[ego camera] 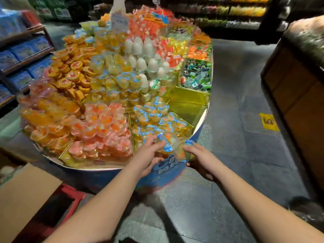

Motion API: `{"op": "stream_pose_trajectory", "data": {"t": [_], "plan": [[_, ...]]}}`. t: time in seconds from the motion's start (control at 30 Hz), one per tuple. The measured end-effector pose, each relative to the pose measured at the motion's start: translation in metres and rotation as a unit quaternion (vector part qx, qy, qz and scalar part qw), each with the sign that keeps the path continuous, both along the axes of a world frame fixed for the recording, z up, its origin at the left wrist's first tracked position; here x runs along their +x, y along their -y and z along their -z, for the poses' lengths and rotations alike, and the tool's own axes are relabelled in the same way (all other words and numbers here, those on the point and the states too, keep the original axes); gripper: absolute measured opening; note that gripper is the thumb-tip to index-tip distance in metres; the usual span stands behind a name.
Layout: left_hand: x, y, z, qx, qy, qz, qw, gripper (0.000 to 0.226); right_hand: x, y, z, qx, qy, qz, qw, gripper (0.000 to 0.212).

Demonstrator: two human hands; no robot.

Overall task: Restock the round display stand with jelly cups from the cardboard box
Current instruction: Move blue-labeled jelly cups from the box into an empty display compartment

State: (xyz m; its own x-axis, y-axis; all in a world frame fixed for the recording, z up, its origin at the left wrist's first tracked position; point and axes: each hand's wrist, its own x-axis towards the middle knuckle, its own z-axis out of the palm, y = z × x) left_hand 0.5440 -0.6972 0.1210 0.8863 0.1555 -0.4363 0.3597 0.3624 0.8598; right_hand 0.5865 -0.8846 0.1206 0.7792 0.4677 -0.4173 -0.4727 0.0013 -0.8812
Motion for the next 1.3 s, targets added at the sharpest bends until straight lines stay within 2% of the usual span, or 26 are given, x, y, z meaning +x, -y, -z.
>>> {"op": "stream_pose_trajectory", "data": {"t": [0.1,0.17,0.2,0.27,0.3,0.37,0.47,0.63,0.73,0.83,0.93,1.07,1.23,1.3], "plan": [[0.02,0.013,-0.001,-0.006,-0.018,-0.013,1.0,0.026,0.021,0.012,0.007,0.001,-0.018,0.0,1.0,0.016],[0.035,0.016,0.001,-0.004,-0.036,-0.025,0.999,0.021,0.038,0.014,0.017,-0.011,-0.038,0.017,0.999,0.015],[0.043,0.015,0.004,0.0,-0.044,-0.032,0.999,0.024,0.048,0.013,0.021,-0.021,-0.046,0.025,0.998,0.015],[0.064,0.01,0.014,0.008,-0.061,-0.046,0.997,0.046,0.07,0.01,0.029,-0.05,-0.058,0.033,0.997,0.022],[0.073,0.009,0.016,0.005,-0.074,-0.056,0.996,0.05,0.084,0.007,0.035,-0.06,-0.065,0.041,0.995,0.029],[0.096,0.003,0.025,-0.009,-0.084,-0.08,0.993,0.044,0.114,0.001,0.045,-0.082,-0.079,0.064,0.991,0.041],[0.131,-0.006,0.042,-0.039,-0.091,-0.098,0.99,0.051,0.164,-0.009,0.058,-0.12,-0.086,0.071,0.986,0.05],[0.187,-0.021,0.07,-0.075,-0.125,-0.127,0.981,0.017,0.243,-0.029,0.081,-0.186,-0.093,0.045,0.977,0.051],[0.217,-0.03,0.09,-0.064,-0.119,-0.11,0.985,0.015,0.28,-0.046,0.087,-0.206,-0.107,0.032,0.972,0.047],[0.236,-0.038,0.11,-0.073,-0.15,-0.13,0.977,0.013,0.308,-0.064,0.096,-0.238,-0.103,0.012,0.966,0.044],[0.252,-0.036,0.126,-0.073,-0.166,-0.133,0.974,0.03,0.329,-0.079,0.112,-0.264,-0.106,-0.024,0.959,0.068],[0.266,-0.032,0.141,-0.072,-0.192,-0.15,0.967,0.035,0.348,-0.087,0.129,-0.298,-0.095,-0.042,0.949,0.083],[0.273,-0.031,0.155,-0.052,-0.191,-0.149,0.969,0.053,0.357,-0.095,0.127,-0.334,-0.061,-0.074,0.938,0.065],[0.275,-0.029,0.153,-0.039,-0.198,-0.162,0.966,0.055,0.36,-0.097,0.13,-0.338,-0.046,-0.078,0.937,0.064]]}}
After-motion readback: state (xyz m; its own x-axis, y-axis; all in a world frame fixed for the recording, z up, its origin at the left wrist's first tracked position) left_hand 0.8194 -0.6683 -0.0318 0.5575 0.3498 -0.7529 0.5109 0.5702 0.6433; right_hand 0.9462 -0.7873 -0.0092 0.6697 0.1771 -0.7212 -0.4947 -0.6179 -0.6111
